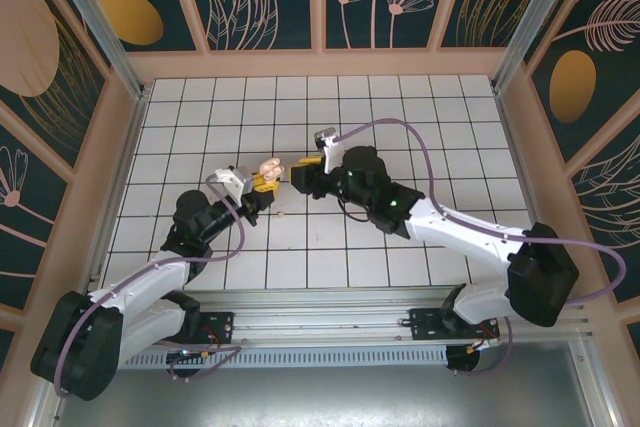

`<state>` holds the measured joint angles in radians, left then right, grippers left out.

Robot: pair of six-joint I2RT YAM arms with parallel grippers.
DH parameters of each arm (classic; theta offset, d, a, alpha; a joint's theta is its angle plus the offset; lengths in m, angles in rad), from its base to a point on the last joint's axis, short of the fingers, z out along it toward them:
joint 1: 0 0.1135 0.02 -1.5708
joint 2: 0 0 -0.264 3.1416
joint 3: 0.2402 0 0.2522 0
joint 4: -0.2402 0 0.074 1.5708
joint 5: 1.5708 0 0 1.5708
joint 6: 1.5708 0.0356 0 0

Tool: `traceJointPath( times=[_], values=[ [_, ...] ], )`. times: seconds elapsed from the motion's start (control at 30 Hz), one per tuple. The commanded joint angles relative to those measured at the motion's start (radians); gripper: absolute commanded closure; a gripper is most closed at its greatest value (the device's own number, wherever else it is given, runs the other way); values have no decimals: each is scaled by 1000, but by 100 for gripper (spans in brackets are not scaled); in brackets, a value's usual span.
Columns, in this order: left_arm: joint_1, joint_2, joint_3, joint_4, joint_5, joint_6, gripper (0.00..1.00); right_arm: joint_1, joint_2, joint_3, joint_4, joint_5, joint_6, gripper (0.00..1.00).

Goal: Insert wireless bluetooth earbuds into charging case

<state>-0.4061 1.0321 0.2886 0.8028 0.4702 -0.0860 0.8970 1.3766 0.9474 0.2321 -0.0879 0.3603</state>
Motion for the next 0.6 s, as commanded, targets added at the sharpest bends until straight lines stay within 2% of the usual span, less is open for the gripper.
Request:
traceJointPath(
  times=[0.0, 0.23, 0.57],
  values=[
    [5, 29, 38, -24, -71, -55, 92, -7, 47, 89, -203, 71, 55, 61],
    [140, 112, 43, -19, -67, -222, 93, -6, 181, 216, -424, 61, 126, 61],
    [241, 159, 40, -51, -104, -339, 93, 48, 404, 298, -476, 44, 178, 62]
  ],
)
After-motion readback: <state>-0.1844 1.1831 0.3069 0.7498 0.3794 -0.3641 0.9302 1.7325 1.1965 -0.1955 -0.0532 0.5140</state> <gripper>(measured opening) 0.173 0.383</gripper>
